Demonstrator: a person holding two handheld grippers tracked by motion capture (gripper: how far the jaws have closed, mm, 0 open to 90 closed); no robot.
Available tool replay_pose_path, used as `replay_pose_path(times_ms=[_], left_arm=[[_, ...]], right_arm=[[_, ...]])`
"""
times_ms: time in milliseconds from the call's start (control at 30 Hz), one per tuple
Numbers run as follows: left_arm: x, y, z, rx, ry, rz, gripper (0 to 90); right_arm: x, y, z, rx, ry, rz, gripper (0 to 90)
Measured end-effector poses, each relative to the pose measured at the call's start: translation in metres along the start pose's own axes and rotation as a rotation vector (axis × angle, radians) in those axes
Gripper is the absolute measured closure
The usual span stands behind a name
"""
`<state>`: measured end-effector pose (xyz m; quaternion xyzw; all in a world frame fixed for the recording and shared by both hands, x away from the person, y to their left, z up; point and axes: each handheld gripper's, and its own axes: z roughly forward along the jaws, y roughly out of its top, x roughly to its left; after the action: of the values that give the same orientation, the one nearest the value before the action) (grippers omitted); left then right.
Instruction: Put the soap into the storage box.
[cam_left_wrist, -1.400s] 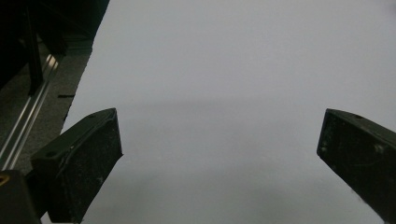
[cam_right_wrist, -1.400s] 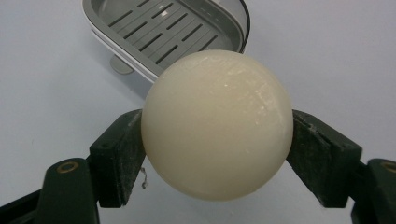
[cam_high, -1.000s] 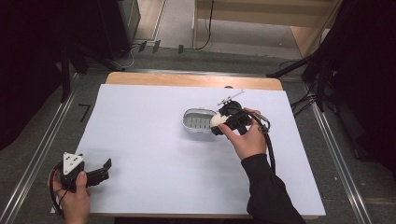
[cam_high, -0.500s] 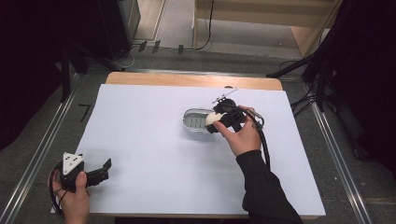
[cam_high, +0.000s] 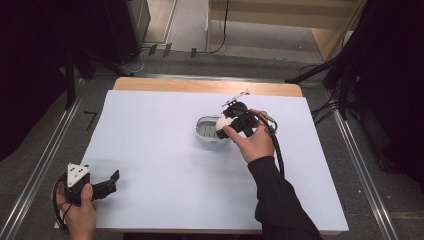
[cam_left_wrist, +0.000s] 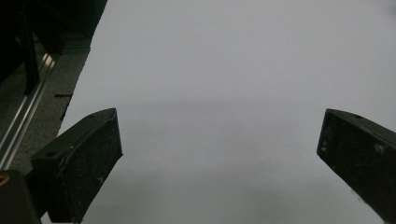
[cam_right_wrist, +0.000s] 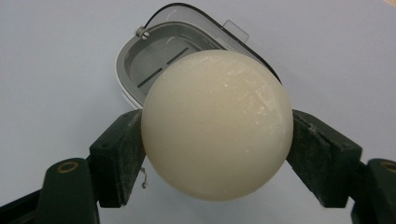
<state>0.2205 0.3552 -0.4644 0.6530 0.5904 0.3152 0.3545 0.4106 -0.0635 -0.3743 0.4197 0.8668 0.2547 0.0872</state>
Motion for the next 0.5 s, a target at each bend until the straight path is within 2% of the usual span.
replay_pose_path(times_ms=[500], left_arm=[[0.0,0.0,0.0,0.002,0.0,0.001,0.5]], right_arm=[[0.006,0.012,0.014,0.012,0.015,-0.008,24.5]])
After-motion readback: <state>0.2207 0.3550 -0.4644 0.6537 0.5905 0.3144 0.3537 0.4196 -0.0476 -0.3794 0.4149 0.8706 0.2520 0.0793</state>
